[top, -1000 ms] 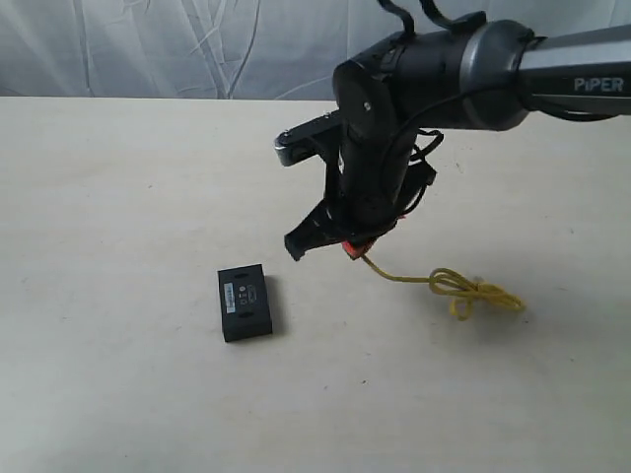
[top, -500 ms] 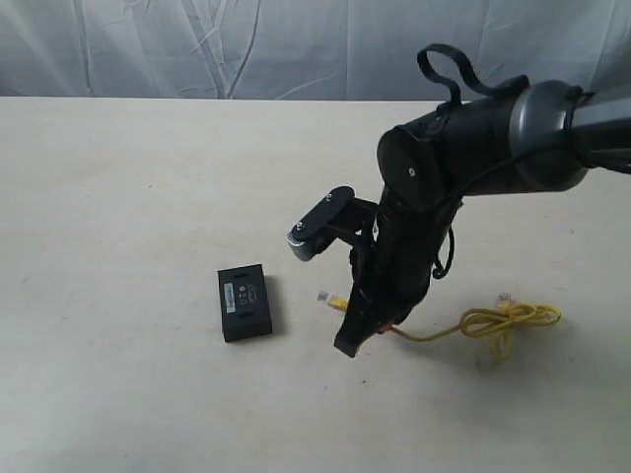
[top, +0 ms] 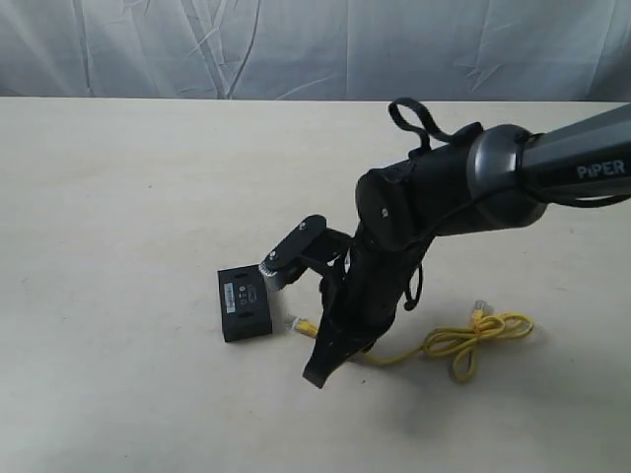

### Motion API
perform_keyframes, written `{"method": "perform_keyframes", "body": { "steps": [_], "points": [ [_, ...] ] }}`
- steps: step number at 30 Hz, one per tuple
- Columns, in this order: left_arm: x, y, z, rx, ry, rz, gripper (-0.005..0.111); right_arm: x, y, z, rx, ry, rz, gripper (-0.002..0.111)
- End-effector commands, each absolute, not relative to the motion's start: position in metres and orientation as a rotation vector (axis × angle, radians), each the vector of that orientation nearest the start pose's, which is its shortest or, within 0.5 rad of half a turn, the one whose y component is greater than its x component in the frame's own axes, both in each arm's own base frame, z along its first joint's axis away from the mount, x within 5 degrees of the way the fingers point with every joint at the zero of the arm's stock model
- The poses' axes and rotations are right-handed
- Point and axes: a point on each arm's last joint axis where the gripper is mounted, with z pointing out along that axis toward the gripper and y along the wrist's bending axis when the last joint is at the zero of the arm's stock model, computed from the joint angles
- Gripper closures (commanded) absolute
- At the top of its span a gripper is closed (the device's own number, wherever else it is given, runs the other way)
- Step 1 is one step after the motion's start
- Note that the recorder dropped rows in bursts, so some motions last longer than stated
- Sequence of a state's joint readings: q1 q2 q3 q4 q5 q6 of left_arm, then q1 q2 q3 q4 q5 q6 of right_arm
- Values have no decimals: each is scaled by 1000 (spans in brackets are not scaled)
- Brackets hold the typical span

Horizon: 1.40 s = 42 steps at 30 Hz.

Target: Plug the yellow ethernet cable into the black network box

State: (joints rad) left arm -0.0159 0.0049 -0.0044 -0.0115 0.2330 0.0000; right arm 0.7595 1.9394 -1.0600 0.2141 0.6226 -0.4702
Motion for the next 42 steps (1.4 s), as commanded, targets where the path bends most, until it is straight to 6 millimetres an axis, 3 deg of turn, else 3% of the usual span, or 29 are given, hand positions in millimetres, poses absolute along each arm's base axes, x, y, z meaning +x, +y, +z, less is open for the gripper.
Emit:
{"method": "perform_keyframes", "body": {
  "steps": [1, 9, 17, 30, 42],
  "points": [
    [56, -1, 192, 5, 1715, -18, 107, 231, 259, 122, -1633, 2469, 211, 109],
    [56, -1, 192, 5, 1715, -18, 107, 229, 259, 121, -1703, 2427, 168, 109],
    [56, -1, 192, 6, 1715, -16, 107, 231, 263, 130, -1633, 2403, 212, 109],
    [56, -1, 192, 6, 1715, -16, 107, 229, 259, 130, -1676, 2422, 188, 109],
    [56, -1, 192, 6, 1715, -16, 107, 229, 259, 145, -1632, 2398, 199, 109]
  ]
}}
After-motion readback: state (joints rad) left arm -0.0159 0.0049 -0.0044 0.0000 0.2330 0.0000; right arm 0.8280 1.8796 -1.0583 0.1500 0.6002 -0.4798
